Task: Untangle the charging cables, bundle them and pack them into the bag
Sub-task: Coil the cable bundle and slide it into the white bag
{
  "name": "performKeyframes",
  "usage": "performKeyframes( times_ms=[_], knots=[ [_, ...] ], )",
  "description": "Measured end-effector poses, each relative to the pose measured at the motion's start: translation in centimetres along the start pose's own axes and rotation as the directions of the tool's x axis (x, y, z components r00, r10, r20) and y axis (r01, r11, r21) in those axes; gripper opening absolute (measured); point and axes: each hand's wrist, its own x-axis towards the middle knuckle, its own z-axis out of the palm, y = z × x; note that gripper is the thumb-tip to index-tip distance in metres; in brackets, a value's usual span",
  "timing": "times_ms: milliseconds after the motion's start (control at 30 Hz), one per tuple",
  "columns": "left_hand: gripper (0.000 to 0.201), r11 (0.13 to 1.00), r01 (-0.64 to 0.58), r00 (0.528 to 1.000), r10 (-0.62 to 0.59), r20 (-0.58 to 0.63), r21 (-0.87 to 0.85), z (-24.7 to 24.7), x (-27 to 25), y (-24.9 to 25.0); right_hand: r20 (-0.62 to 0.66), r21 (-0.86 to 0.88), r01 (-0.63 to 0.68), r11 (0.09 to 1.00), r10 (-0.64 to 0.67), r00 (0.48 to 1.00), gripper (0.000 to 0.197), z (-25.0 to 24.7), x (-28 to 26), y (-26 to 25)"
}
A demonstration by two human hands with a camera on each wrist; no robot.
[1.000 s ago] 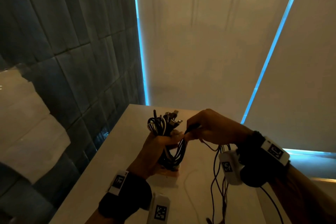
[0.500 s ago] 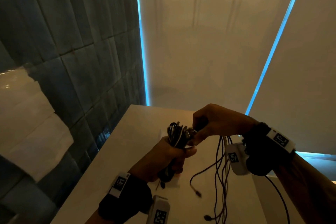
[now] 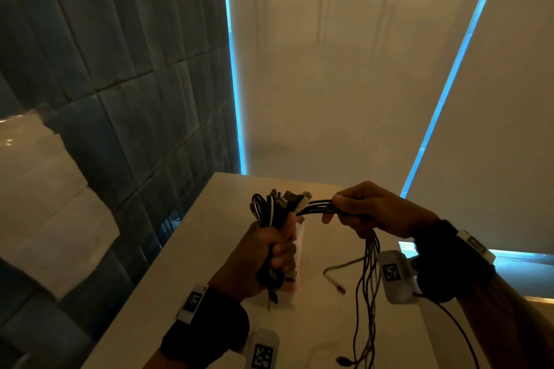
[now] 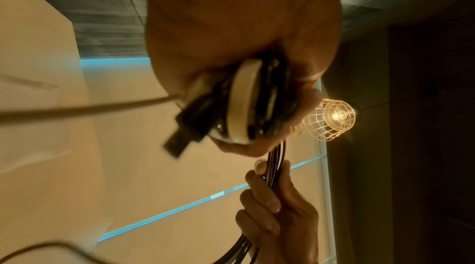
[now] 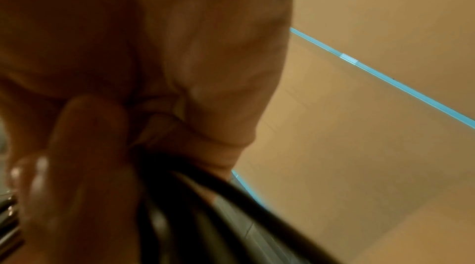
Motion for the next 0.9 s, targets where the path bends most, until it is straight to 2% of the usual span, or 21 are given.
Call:
performKeyframes(
  times_ms=[133, 233, 300, 400, 467, 533, 600, 667, 800, 900],
  knots=[
    [0.036, 0.999, -0.052, 0.998, 0.052, -0.021, 0.015, -0.5, 0.3, -0.1, -0.041, 0.053, -0.026, 0.998, 0.028, 0.999, 0.040, 0.3, -0.5, 1.6],
    [0.036, 0.997, -0.069, 0.996, 0.067, -0.063, -0.023, -0.1, 0.8, -0.4, -0.208, 0.066, -0.013, 0.998, 0.027, 0.978, 0.041, 1.3, -0.4, 2.0],
    [0.033, 0.995, -0.089, 0.991, 0.085, -0.105, -0.036, 0.2, 1.3, -0.8, -0.412, 0.021, 0.030, 0.999, -0.018, 0.911, 0.040, 2.5, 0.1, 2.0],
    [0.039, 0.996, -0.082, 0.984, 0.075, -0.165, -0.041, 0.9, 2.1, -1.3, -0.676, -0.182, 0.026, 0.983, -0.144, 0.722, 0.037, 4.5, 1.1, 1.8],
    [0.040, 0.997, -0.066, 0.981, 0.058, -0.185, -0.035, 1.5, 2.2, -1.4, -0.724, -0.346, 0.010, 0.938, -0.274, 0.633, 0.032, 6.1, 1.5, 1.1],
    [0.046, 0.999, -0.044, 0.981, 0.037, -0.188, -0.032, 1.8, 2.2, -1.5, -0.680, -0.503, 0.047, 0.863, -0.429, 0.595, 0.025, 7.8, 1.7, 0.1],
    [0.051, 0.997, -0.034, 0.989, 0.023, -0.143, -0.069, 1.8, 2.4, -1.8, -0.578, -0.626, 0.092, 0.774, -0.541, 0.611, 0.021, 9.1, 1.8, -0.4],
    [0.055, 0.986, -0.020, 0.996, 0.005, -0.092, -0.166, 2.3, 2.4, -1.7, -0.458, -0.705, 0.103, 0.702, -0.561, 0.690, 0.022, 9.9, 1.9, -0.5],
    [0.045, 0.968, -0.011, 0.998, -0.006, -0.069, -0.252, 3.0, 1.9, -1.1, -0.242, -0.795, 0.067, 0.602, -0.417, 0.876, 0.017, 10.8, 2.0, -0.6],
    [0.032, 0.973, -0.036, 0.985, -0.004, -0.170, -0.228, 2.7, 2.0, -1.0, -0.204, -0.805, 0.059, 0.591, -0.369, 0.907, 0.027, 11.6, 1.8, -1.0]
  ],
)
